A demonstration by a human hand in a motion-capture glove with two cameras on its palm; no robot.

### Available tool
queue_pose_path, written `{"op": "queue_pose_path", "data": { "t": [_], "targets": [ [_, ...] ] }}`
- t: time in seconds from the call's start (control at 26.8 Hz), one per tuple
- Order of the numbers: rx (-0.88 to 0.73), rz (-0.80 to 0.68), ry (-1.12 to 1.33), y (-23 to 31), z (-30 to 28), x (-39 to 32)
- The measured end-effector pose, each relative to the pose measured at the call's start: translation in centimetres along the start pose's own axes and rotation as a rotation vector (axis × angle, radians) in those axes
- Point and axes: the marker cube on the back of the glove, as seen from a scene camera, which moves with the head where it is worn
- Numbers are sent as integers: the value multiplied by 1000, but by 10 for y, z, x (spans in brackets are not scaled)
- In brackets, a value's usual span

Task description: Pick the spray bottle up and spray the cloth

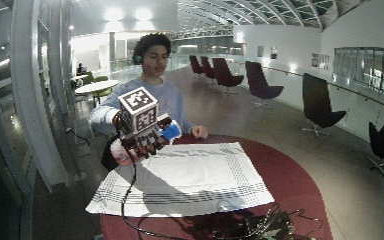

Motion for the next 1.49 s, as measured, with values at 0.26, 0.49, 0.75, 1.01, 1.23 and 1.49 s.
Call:
{"op": "queue_pose_path", "data": {
  "t": [0.26, 0.49, 0.75, 1.01, 1.23, 1.49],
  "targets": [
    [0, 3, 12, 1, 0, 1],
    [7, 2, 27, 0, 1, 1],
    [-3, -9, 27, -4, 6, -3],
    [-12, -14, 37, -10, 9, -7],
    [-12, -14, 44, -10, 7, -10],
    [-19, -23, 48, -12, 10, -14]
  ]
}}
